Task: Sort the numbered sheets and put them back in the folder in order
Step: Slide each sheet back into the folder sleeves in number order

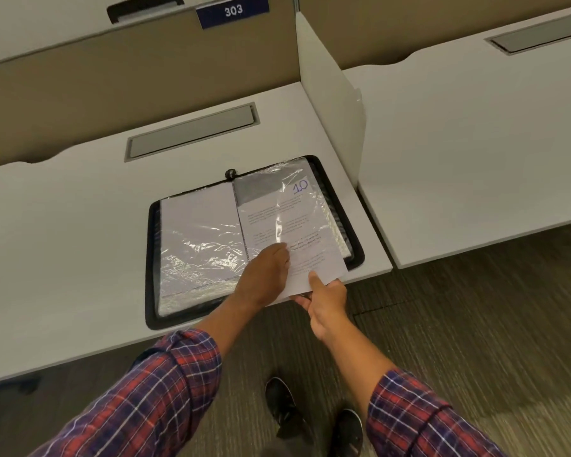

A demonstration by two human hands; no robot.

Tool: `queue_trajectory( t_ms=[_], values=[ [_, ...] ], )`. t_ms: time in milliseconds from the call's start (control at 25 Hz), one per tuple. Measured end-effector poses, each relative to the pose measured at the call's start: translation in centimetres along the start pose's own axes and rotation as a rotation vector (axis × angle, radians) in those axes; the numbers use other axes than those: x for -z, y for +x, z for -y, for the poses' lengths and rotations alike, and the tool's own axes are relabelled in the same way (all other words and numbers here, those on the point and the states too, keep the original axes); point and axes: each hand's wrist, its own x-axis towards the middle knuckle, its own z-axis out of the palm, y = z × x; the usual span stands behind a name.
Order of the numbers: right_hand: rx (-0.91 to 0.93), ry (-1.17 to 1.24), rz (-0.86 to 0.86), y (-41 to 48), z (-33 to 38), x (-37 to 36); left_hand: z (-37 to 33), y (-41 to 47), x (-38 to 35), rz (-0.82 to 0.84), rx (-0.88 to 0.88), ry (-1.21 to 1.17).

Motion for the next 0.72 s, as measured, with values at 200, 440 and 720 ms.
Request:
queue_trajectory(
  t_ms=[200, 440, 720],
  values=[
    [0.041, -0.173, -0.113, -1.2, -1.9, 0.2, 0.1, -0.2, 0.1, -0.013, -0.002, -0.011],
    [0.051, -0.198, -0.18, 0.6, -0.8, -2.9, 0.7, -0.4, 0.2, -0.022, -0.004, 0.005],
    [0.006, -0.233, -0.175, 2.2, -0.2, -4.7, 0.7, -0.5, 0.4, -0.043, 0.001, 0.001]
  ],
)
